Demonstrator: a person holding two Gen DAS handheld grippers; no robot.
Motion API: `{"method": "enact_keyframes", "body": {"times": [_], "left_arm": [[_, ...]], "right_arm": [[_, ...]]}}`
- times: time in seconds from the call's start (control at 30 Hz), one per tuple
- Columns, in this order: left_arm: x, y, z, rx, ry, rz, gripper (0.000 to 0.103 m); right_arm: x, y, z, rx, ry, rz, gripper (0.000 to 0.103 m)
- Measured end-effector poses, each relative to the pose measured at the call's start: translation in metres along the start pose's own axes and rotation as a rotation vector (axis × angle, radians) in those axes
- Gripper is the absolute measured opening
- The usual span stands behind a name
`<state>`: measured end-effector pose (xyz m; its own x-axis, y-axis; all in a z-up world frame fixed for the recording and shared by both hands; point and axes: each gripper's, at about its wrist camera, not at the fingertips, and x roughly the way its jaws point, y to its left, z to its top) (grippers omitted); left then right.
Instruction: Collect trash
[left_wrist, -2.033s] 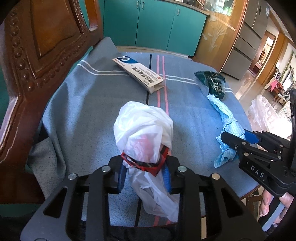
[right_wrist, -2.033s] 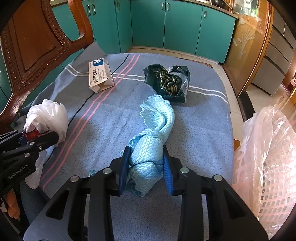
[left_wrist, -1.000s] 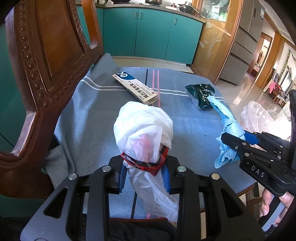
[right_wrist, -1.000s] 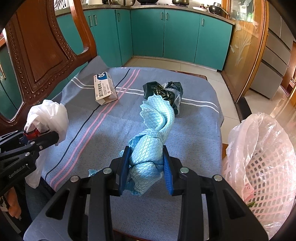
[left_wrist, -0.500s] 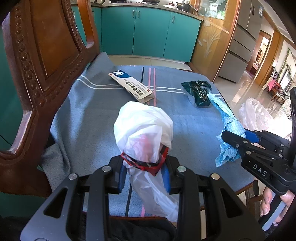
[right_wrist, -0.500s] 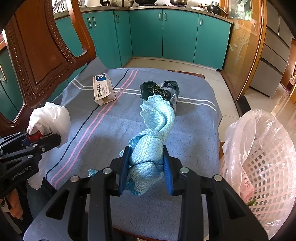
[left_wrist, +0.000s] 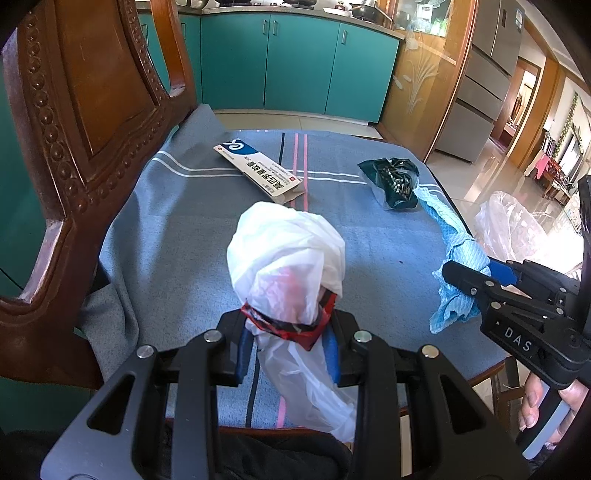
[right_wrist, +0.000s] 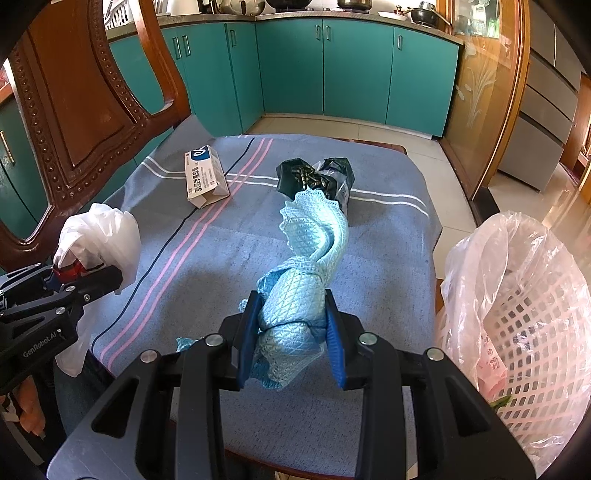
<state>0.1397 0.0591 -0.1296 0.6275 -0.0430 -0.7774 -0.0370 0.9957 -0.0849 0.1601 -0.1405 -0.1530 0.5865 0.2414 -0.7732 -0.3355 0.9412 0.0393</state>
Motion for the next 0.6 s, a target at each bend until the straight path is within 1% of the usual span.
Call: {"method": "enact_keyframes", "body": {"times": [0.6], "left_arm": [[-0.0001,0.0014,-0.0029,0.001,0.013,0.002,0.033]], "right_arm": [[0.0033,0.0022,-0.0015,-0.007,0.010,0.007,0.034]]}}
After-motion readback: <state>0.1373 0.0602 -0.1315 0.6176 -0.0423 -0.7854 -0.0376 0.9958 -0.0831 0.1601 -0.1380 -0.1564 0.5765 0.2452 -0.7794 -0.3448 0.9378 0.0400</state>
